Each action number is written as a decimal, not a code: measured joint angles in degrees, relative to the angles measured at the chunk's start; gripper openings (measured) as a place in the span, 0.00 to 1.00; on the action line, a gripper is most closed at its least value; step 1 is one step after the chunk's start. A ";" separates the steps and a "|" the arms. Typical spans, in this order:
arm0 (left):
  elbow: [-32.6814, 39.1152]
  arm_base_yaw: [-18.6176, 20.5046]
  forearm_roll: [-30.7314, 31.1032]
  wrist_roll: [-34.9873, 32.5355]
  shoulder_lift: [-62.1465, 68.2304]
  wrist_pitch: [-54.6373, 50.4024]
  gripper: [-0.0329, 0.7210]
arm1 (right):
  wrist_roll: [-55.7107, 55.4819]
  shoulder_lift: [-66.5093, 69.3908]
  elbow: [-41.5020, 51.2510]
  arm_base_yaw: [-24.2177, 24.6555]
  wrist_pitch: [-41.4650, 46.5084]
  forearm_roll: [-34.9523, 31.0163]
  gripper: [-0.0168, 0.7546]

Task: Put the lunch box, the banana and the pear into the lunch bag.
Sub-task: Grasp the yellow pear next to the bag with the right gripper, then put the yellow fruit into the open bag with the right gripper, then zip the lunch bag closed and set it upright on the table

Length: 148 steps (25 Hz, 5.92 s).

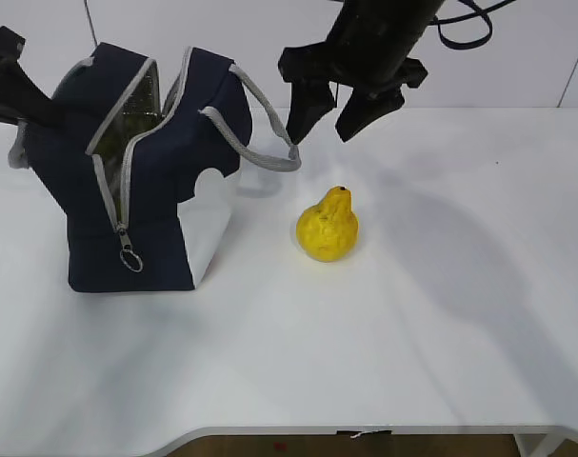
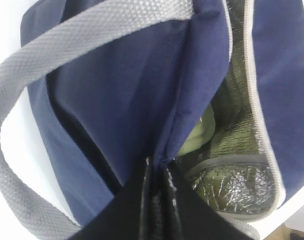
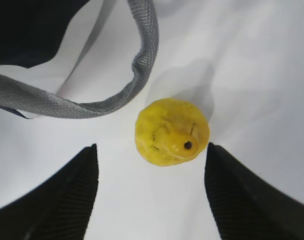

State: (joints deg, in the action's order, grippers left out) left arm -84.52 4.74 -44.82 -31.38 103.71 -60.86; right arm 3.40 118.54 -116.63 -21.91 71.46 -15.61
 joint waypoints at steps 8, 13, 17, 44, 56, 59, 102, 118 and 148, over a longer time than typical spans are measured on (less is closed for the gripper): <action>0.00 0.00 2.21 0.04 0.00 -0.10 0.06 | 0.00 1.63 0.56 -0.46 0.00 6.95 0.70; 0.00 0.00 2.49 0.04 0.00 -0.10 0.06 | 0.00 5.81 0.56 -0.46 -0.22 7.82 0.70; 0.00 0.00 2.59 0.04 0.00 -0.10 0.06 | 0.00 7.94 0.56 -0.46 -0.22 8.47 0.70; 0.00 0.00 3.00 0.04 0.00 -0.31 0.06 | 0.00 10.93 0.56 -0.46 -0.42 9.65 0.60; 0.00 0.00 3.04 0.04 0.00 -0.31 0.06 | -0.50 10.93 0.56 -0.59 -0.55 9.43 0.46; 0.00 0.00 3.04 0.04 0.00 -0.31 0.06 | -0.89 10.93 0.56 -0.59 -0.67 9.32 0.42; 0.00 0.00 -6.04 -1.21 0.00 -1.71 0.06 | 0.53 -2.07 -4.11 -0.59 -9.17 -18.69 0.41; 0.00 0.00 -10.42 -2.19 0.00 -3.57 0.06 | 12.47 8.62 -4.11 -0.59 -21.56 -42.53 0.41; 0.00 0.00 -13.90 -3.38 0.00 -2.40 0.06 | 11.69 9.52 -15.08 -0.59 -11.40 -28.49 0.73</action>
State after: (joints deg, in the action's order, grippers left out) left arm -84.52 4.74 -58.72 -34.76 103.71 -63.26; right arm 15.09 128.06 -131.71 -22.50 60.07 -44.10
